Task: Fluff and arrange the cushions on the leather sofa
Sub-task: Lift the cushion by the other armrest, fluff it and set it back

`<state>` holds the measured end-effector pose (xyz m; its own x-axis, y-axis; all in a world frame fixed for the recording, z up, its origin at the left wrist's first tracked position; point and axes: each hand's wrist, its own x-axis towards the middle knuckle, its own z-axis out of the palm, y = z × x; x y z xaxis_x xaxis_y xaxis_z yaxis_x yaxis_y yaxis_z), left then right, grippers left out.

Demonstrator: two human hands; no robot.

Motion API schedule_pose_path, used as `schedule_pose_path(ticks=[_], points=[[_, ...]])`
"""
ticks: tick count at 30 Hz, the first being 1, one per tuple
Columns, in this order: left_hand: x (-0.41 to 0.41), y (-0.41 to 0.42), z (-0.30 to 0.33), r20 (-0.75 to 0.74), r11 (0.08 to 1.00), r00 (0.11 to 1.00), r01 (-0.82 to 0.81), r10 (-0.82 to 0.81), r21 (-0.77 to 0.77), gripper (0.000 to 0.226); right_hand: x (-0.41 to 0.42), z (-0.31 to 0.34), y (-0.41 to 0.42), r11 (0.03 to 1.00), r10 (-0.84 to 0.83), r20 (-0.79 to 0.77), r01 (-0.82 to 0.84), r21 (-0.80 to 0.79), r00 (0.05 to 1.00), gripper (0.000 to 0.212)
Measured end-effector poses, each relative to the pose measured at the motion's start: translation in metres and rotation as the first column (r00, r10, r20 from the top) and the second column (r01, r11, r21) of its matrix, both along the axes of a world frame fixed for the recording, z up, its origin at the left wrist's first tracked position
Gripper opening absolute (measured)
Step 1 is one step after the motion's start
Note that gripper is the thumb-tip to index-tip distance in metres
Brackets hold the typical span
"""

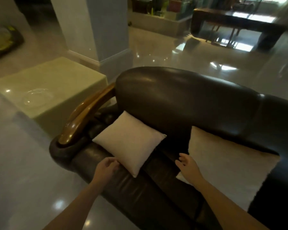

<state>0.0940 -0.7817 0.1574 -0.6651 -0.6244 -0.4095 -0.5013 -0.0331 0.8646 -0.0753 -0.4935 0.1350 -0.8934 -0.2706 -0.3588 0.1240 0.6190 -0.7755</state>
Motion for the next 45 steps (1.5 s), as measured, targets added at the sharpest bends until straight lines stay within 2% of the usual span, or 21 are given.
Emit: schedule_pose_path(ticks=[7, 13, 17, 23, 26, 31, 37, 42, 45], points=[[0.04, -0.075, 0.009, 0.002, 0.997, 0.999, -0.04, 0.04, 0.06, 0.017, 0.018, 0.002, -0.081, 1.0, -0.021, 0.002, 0.021, -0.012, 1.0, 0.05], [0.038, -0.116, -0.004, 0.028, 0.986, 0.998, -0.051, 0.048, 0.159, 0.019, 0.013, -0.022, -0.113, 0.996, -0.086, 0.063, 0.085, 0.019, 0.994, 0.048], [0.022, -0.148, -0.012, 0.098, 0.989, 0.995, -0.026, 0.012, 0.148, 0.017, -0.002, -0.047, -0.135, 0.991, -0.134, 0.123, 0.131, 0.028, 0.983, 0.046], [-0.03, -0.205, -0.021, 0.191, 0.991, 0.976, 0.089, -0.107, 0.099, 0.011, -0.036, -0.087, -0.165, 0.98, -0.18, 0.236, 0.194, -0.038, 0.955, 0.045], [-0.06, -0.221, -0.029, 0.239, 0.978, 0.948, 0.195, -0.209, 0.081, 0.012, -0.052, -0.108, -0.169, 0.967, -0.235, 0.286, 0.252, -0.024, 0.929, 0.044], [-0.106, -0.238, -0.048, 0.295, 0.969, 0.923, 0.24, -0.248, 0.065, 0.013, -0.058, -0.118, -0.173, 0.938, -0.338, 0.339, 0.346, 0.039, 0.878, 0.048], [-0.153, -0.262, -0.074, 0.266, 0.941, 0.903, 0.325, -0.337, 0.09, 0.012, -0.059, -0.121, -0.184, 0.906, -0.42, 0.336, 0.413, 0.096, 0.843, 0.045], [-0.189, -0.296, -0.11, 0.262, 0.881, 0.842, 0.447, -0.473, 0.152, 0.016, -0.051, -0.123, -0.205, 0.857, -0.51, 0.374, 0.496, 0.139, 0.775, 0.047], [-0.213, -0.311, -0.134, 0.253, 0.863, 0.827, 0.464, -0.502, 0.198, 0.017, -0.048, -0.131, -0.218, 0.841, -0.538, 0.368, 0.512, 0.175, 0.758, 0.049]])
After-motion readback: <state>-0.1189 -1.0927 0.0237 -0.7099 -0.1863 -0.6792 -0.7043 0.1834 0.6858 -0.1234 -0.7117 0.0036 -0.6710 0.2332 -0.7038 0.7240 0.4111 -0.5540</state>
